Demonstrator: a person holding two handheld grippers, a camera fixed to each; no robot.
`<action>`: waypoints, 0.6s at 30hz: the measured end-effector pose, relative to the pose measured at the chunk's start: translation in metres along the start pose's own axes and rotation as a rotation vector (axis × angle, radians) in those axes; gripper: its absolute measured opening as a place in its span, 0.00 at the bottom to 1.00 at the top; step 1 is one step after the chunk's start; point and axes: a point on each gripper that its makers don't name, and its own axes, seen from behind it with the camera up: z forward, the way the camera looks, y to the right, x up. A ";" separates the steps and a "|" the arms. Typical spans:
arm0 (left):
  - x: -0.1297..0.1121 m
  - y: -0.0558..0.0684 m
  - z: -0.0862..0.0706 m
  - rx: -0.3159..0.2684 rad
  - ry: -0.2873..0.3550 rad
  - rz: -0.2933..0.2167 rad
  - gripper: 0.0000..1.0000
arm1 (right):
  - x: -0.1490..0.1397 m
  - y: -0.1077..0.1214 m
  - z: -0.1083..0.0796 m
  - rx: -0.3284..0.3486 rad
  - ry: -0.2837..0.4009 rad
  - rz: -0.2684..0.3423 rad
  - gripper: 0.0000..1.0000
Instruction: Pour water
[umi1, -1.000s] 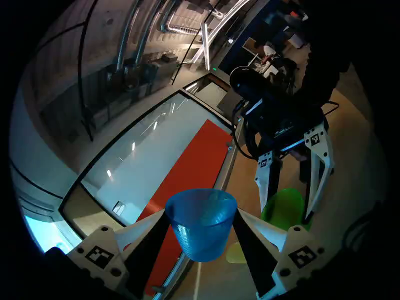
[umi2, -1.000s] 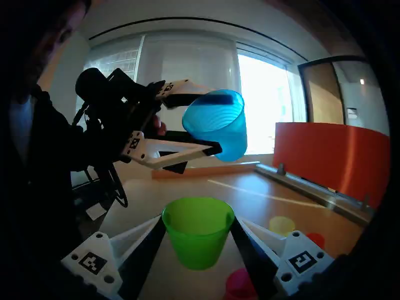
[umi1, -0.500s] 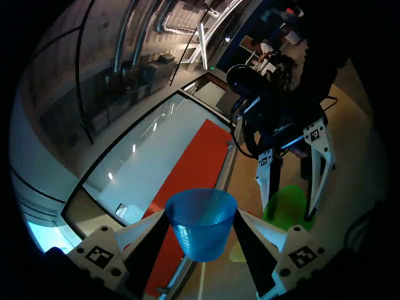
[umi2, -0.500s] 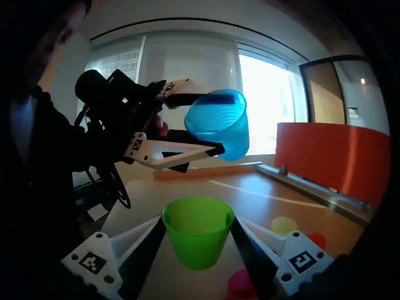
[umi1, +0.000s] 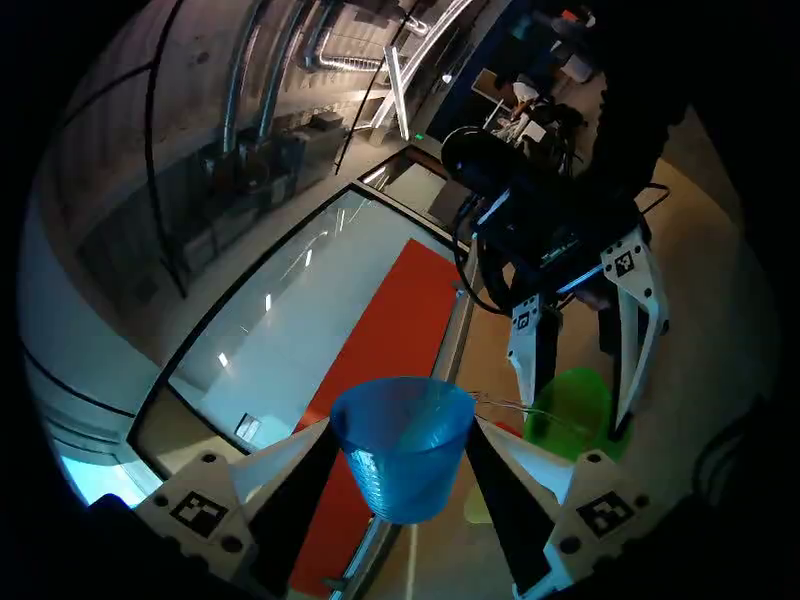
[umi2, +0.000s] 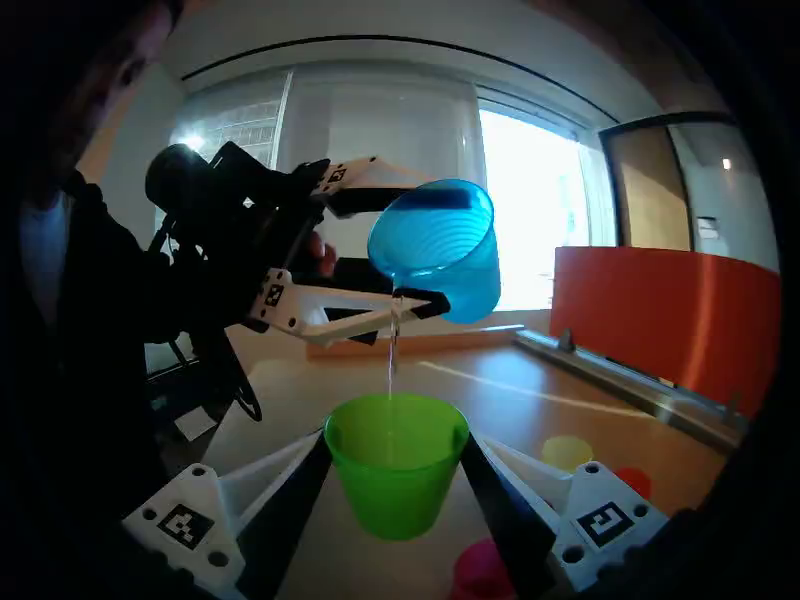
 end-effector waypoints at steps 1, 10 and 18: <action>0.000 0.000 0.000 0.000 0.000 0.002 0.85 | 0.000 0.000 0.000 0.000 0.000 0.000 0.91; 0.001 0.002 0.000 0.000 0.002 0.014 0.85 | 0.001 0.001 0.000 -0.001 0.000 -0.003 0.91; 0.003 0.001 0.000 0.003 0.004 0.017 0.85 | 0.001 0.000 -0.001 -0.002 0.001 -0.006 0.91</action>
